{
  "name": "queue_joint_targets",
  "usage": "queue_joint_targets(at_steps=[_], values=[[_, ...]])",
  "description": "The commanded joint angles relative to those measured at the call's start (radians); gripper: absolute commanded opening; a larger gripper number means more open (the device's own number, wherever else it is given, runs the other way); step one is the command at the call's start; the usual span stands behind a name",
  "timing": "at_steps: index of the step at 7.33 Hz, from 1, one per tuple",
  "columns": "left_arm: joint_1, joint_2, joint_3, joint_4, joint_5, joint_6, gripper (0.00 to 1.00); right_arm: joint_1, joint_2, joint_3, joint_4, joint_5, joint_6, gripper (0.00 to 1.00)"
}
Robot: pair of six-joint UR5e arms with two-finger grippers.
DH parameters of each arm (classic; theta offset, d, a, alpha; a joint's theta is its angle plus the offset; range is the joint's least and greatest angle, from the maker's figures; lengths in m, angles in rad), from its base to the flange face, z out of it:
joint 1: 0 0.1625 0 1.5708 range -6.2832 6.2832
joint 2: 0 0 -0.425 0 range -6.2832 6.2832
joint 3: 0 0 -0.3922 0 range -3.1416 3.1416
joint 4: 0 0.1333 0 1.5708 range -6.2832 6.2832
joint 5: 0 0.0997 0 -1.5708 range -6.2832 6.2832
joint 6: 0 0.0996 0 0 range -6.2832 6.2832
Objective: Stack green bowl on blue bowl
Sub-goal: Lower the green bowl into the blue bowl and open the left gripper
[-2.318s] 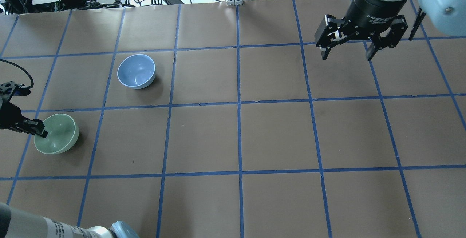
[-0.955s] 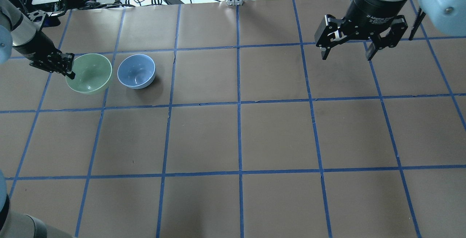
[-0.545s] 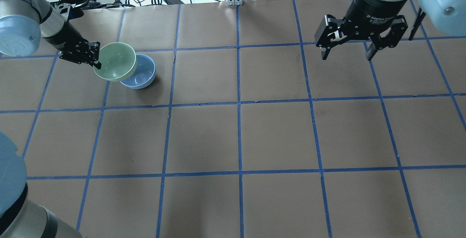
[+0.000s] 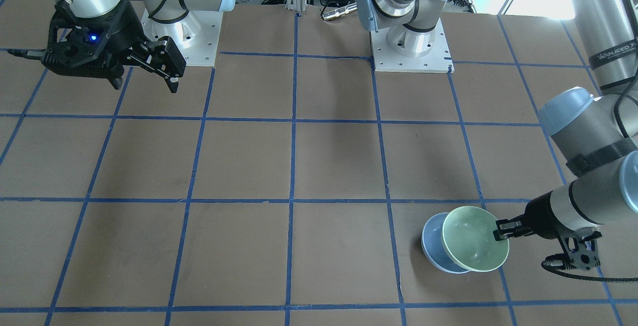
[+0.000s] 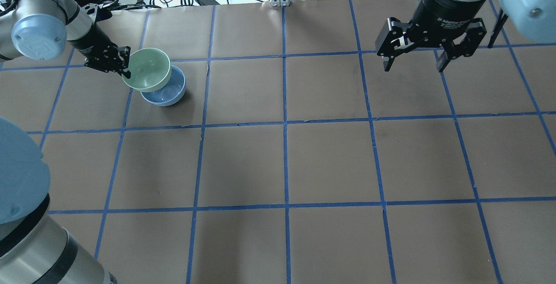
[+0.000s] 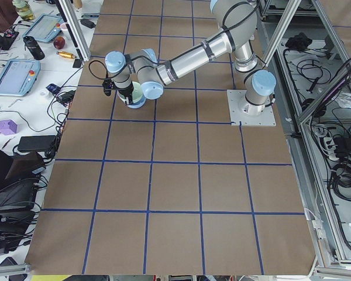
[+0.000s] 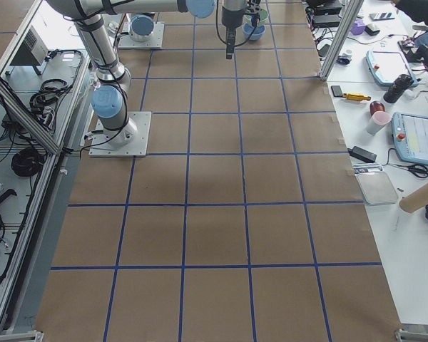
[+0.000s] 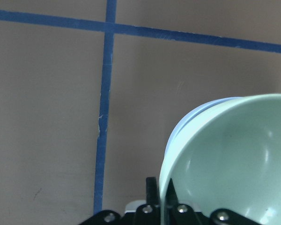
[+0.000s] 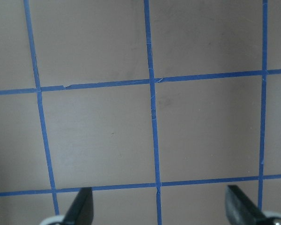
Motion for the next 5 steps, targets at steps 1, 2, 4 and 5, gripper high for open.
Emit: queue_joint_targets(at_steps=[1, 2, 4, 5], values=[[-0.009, -0.007, -0.003, 0.000, -0.003, -0.006, 0.00, 0.000, 0.000, 0.000, 0.001, 0.000, 0.000, 1.00], [-0.012, -0.007, -0.006, -0.001, -0.003, -0.006, 0.00, 0.000, 0.000, 0.000, 0.001, 0.000, -0.001, 1.00], [-0.012, -0.008, -0.026, 0.002, -0.018, -0.002, 0.05, 0.000, 0.000, 0.001, 0.001, 0.000, 0.000, 1.00], [-0.012, -0.008, -0.030, 0.002, -0.018, 0.000, 0.05, 0.000, 0.000, 0.000, 0.001, 0.000, 0.000, 1.00]])
